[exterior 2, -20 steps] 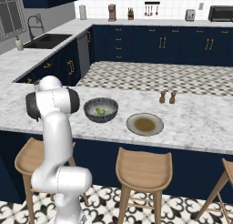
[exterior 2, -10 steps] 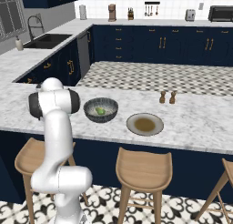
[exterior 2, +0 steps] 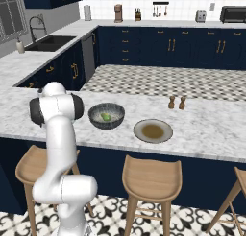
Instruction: Pick the chicken drumstick and corn from their plates and place them in the bowl. Then put the bowl in the fridge.
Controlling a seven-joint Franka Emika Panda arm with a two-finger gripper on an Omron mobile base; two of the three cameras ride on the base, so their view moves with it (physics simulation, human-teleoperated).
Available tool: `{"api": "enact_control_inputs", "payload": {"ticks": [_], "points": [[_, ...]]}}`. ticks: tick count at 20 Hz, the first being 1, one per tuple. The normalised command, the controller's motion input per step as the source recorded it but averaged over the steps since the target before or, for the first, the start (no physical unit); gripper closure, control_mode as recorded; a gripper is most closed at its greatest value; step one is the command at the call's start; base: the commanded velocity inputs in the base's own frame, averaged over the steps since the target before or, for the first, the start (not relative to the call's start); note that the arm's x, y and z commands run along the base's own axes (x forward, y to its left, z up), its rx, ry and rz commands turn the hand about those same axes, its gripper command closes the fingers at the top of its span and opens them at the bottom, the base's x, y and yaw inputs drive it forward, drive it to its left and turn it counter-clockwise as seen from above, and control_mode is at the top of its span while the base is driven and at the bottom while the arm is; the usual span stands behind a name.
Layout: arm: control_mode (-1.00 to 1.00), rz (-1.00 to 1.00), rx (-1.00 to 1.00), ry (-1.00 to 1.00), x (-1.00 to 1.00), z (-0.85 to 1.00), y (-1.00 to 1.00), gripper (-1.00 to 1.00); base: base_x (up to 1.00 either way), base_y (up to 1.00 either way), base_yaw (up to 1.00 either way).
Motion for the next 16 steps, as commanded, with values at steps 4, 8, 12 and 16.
{"api": "enact_control_inputs", "payload": {"ticks": [4,8,12,16], "points": [[-1.00,0.00,0.00,0.00,0.00,-0.02,-0.10,1.00,0.00,0.00,0.00],[-1.00,0.00,0.00,-0.04,0.00,0.02,-0.03,1.00,0.00,0.00,0.00],[-1.00,-0.02,0.00,-0.04,-0.13,0.36,-0.41,1.00,0.00,0.00,0.00],[-1.00,-0.01,0.00,-0.09,-0.44,0.91,-0.38,1.00,0.00,0.00,0.00]]}}
